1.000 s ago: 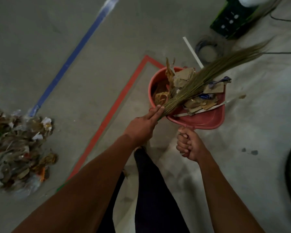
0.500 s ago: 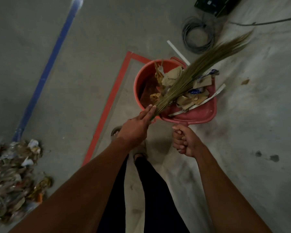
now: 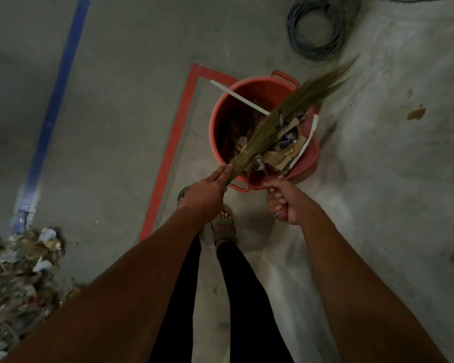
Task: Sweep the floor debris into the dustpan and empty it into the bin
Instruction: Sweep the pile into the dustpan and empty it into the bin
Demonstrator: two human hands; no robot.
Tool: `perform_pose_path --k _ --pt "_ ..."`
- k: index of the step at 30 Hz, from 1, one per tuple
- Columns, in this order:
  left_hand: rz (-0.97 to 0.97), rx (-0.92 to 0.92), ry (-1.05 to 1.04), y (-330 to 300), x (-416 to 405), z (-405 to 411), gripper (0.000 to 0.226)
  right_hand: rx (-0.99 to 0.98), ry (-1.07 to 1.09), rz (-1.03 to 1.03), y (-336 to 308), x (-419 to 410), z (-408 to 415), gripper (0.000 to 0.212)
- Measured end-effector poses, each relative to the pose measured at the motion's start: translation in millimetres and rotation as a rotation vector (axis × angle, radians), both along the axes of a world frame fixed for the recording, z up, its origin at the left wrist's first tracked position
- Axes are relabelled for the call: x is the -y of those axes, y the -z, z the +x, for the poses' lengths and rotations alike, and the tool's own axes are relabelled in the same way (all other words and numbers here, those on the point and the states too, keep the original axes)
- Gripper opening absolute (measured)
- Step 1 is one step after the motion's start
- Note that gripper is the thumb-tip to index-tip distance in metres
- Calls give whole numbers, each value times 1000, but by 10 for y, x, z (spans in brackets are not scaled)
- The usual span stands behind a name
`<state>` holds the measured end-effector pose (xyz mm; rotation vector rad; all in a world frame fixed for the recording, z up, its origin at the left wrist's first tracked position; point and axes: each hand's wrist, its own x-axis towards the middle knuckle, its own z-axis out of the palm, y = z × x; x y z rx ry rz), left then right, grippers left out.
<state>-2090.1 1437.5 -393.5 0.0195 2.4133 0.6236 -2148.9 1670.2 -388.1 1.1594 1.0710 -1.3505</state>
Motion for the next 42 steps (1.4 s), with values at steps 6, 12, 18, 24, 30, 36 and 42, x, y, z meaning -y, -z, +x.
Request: perform_pose_path --k 6,12,18,24,30,36,42 --pt "-38 -61 75 92 151 -187 75 62 135 83 108 216 -343 38" --pt "8 -131 73 -25 282 -303 66 21 -122 327 64 279 -474 38" --pt "125 -195 -52 -99 414 -381 59 -70 -170 396 13 259 -393 34" --pt "187 -208 -174 -146 528 -491 58 -126 -6 426 -50 452 -251 23" --pt "99 -263 -195 -112 762 -541 58 -131 259 176 63 630 -219 24" --pt "84 -292 -347 122 1116 -561 58 -158 489 -133 396 756 -480 33" --pt "83 -297 -451 532 1325 -557 56 -132 619 -315 894 932 -691 35"
